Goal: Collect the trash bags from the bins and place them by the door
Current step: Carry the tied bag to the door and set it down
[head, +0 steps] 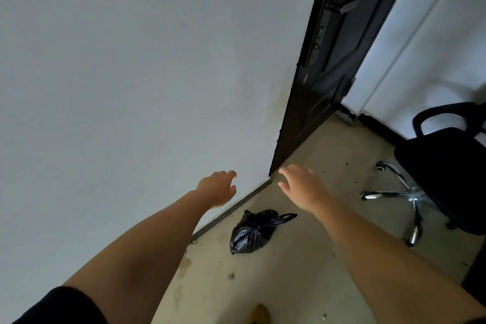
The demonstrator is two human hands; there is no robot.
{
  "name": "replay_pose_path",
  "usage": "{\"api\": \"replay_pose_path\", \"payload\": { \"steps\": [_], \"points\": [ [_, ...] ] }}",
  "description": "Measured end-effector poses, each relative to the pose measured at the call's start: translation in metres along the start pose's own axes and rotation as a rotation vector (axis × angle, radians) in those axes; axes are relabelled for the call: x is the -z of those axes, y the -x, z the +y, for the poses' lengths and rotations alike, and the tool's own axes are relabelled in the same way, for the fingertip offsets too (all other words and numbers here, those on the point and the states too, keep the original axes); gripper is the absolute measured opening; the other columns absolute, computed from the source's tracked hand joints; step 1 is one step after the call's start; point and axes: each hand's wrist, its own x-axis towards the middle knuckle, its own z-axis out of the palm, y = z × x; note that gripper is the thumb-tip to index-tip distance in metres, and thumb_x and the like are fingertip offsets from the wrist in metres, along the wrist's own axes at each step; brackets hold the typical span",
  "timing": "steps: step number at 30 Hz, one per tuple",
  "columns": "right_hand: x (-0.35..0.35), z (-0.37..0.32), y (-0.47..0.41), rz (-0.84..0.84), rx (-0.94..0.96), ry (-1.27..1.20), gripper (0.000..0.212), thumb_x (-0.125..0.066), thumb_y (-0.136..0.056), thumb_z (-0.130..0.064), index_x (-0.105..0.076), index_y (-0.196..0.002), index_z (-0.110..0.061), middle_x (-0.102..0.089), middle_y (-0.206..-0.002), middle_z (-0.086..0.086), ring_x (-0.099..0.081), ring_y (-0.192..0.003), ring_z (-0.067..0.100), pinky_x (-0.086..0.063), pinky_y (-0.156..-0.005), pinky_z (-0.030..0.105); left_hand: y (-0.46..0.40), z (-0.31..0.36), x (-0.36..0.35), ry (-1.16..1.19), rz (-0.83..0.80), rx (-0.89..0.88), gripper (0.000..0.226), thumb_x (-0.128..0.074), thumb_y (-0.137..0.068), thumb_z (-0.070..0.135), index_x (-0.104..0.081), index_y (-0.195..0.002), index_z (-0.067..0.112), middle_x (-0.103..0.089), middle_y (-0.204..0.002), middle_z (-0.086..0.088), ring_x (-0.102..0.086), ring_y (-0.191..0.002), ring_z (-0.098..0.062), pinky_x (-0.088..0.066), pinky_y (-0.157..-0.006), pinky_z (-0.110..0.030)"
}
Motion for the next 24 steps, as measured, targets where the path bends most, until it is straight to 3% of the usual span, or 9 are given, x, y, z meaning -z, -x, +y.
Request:
{"api": "replay_pose_path", "payload": {
  "steps": [5, 10, 16, 24],
  "points": [
    [-0.003, -0.027, 0.011, -0.083, 0.034, 0.024, 0.038, -0.036, -0.099, -0.036, -0.045, -0.131, -0.017, -0.052, -0.128, 0.004, -0.05, -0.119, 0.024, -0.038, -0.101, 0.041, 0.052, -0.016, -0.014, 0.042, 0.013, 0.065, 0.046, -0.037, -0.099, 0.033, -0.032, -0.142, 0.02, -0.044, -0.143, -0.008, -0.046, -0.128, -0.027, -0.04, -0.105, -0.041],
    [-0.006, -0.087, 0.004, -0.127, 0.245, 0.066, 0.037, -0.034, -0.099, -0.034, -0.044, -0.131, -0.017, -0.051, -0.128, 0.005, -0.05, -0.116, 0.025, -0.038, -0.099, 0.04, 0.112, -0.059, -0.02, 0.115, 0.099, 0.21, 0.045, -0.038, -0.099, 0.033, -0.034, -0.142, 0.019, -0.047, -0.141, -0.007, -0.048, -0.126, -0.026, -0.041, -0.105, -0.042],
    [-0.01, -0.154, -0.008, -0.232, 0.592, 0.163, 0.04, -0.034, -0.1, -0.033, -0.04, -0.136, -0.017, -0.048, -0.134, 0.006, -0.049, -0.119, 0.025, -0.039, -0.099, 0.04, 0.187, -0.095, -0.044, 0.242, 0.166, 0.556, 0.043, -0.037, -0.098, 0.031, -0.036, -0.14, 0.02, -0.048, -0.139, -0.007, -0.047, -0.125, -0.025, -0.041, -0.103, -0.04],
    [-0.035, -0.249, 0.022, -0.307, 1.097, 0.319, 0.041, -0.033, -0.099, -0.034, -0.043, -0.136, -0.02, -0.047, -0.139, 0.003, -0.046, -0.124, 0.022, -0.039, -0.1, 0.036, 0.311, -0.054, -0.124, 0.518, 0.258, 1.03, 0.042, -0.036, -0.097, 0.025, -0.038, -0.139, 0.019, -0.047, -0.138, -0.007, -0.047, -0.125, -0.027, -0.044, -0.098, -0.043]
  ]
}}
